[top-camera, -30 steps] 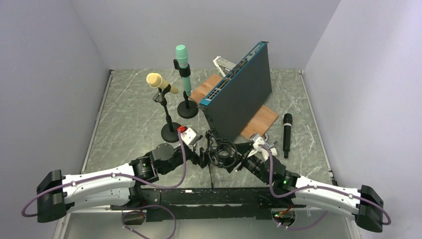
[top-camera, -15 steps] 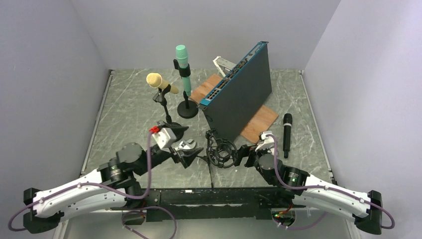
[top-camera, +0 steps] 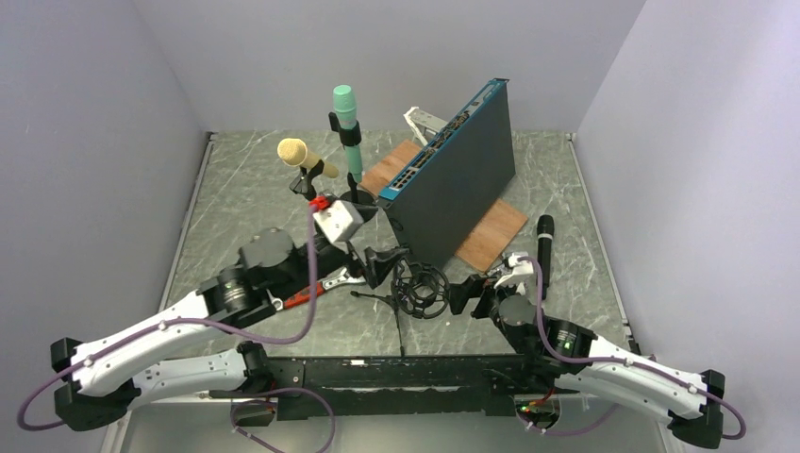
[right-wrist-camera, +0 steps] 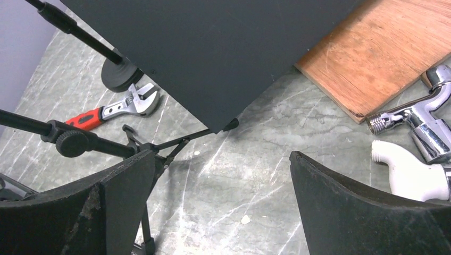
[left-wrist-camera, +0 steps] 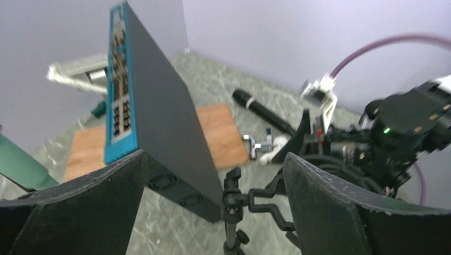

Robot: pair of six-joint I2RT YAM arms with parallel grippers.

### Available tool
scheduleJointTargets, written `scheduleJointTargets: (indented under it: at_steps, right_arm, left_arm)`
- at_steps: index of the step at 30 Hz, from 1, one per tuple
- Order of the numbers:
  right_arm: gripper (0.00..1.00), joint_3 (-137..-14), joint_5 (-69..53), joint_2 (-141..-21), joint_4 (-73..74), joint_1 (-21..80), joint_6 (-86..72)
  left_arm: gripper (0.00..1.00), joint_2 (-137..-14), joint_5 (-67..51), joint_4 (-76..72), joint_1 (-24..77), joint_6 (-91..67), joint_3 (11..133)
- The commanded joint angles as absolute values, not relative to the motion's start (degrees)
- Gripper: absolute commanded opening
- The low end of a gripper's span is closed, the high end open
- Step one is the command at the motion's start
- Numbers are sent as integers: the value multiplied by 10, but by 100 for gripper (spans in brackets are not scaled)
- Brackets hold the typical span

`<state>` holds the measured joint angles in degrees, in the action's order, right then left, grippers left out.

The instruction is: Remove the microphone from the stand

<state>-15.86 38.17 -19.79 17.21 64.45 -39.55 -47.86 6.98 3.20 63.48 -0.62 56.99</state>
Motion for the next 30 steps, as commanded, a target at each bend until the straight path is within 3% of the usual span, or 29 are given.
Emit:
scheduleJointTargets:
  at_steps: [1,13,30]
  right_arm:
    - [99,-173,399,-176,194,647,-419]
    - [99,-168,401,-176,176,646,-404]
    - [100,-157,395,-189,168,647,-417]
  left_arm:
    - [99,-503,69,25,624,-40,527]
    - [99,-483,88,-49,622,-146,330]
    - [99,-489,88,-64,622,-205,245]
